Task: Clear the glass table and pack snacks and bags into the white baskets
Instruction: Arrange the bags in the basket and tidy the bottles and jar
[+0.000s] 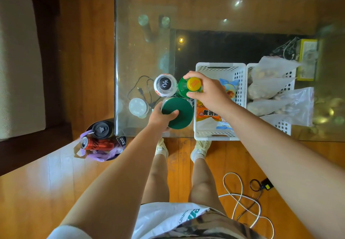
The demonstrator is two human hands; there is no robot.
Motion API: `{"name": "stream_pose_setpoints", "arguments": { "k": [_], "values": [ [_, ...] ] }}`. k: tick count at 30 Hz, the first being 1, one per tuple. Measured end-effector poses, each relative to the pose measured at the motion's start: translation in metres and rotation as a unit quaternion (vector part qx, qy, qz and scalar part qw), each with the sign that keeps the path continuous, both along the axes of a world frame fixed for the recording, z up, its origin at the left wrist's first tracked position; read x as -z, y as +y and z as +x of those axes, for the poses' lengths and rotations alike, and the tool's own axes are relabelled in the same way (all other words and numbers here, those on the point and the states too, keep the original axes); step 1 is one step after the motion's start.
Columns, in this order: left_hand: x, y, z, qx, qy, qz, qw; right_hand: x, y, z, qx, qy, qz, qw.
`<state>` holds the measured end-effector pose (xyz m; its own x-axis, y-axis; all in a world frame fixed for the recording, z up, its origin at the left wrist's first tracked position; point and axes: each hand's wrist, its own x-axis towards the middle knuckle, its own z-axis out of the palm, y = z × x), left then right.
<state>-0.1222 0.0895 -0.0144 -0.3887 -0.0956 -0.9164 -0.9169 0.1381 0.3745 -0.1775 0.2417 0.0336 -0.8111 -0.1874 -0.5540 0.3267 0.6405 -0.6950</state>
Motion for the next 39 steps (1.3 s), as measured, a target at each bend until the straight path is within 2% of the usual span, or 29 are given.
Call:
{"name": "stream_pose_setpoints", "arguments": {
  "k": [11, 17, 19, 22, 25, 30, 34, 39],
  "values": [
    [0.003, 0.003, 0.001, -0.005, 0.015, -0.004, 1.000, -0.001, 0.005, -0.009, -0.035, -0.015, -0.016, 0.999],
    [-0.002, -0.002, -0.008, 0.008, -0.009, -0.006, 1.000, 0.000, 0.007, -0.011, -0.028, -0.029, -0.031, 0.999],
    [-0.006, -0.009, -0.015, -0.013, 0.054, -0.023, 0.998, 0.000, 0.007, -0.009, -0.013, -0.037, -0.041, 0.998],
    [-0.016, -0.019, -0.030, -0.038, 0.172, 0.022, 0.984, 0.002, 0.003, -0.006, 0.018, -0.032, -0.039, 0.999],
    [-0.021, -0.022, -0.041, 0.014, 0.194, 0.040, 0.980, 0.003, -0.001, -0.005, 0.023, -0.025, -0.038, 0.999],
    [-0.020, -0.022, -0.044, 0.022, 0.192, 0.027, 0.981, 0.002, 0.001, -0.006, 0.019, -0.036, -0.041, 0.998],
    [-0.017, -0.020, -0.031, 0.000, 0.178, 0.054, 0.982, 0.002, 0.000, -0.004, 0.021, -0.040, -0.046, 0.998],
    [-0.004, -0.007, -0.006, 0.111, 0.039, 0.015, 0.993, 0.006, -0.001, 0.002, 0.037, -0.046, -0.079, 0.995]
  ]
}}
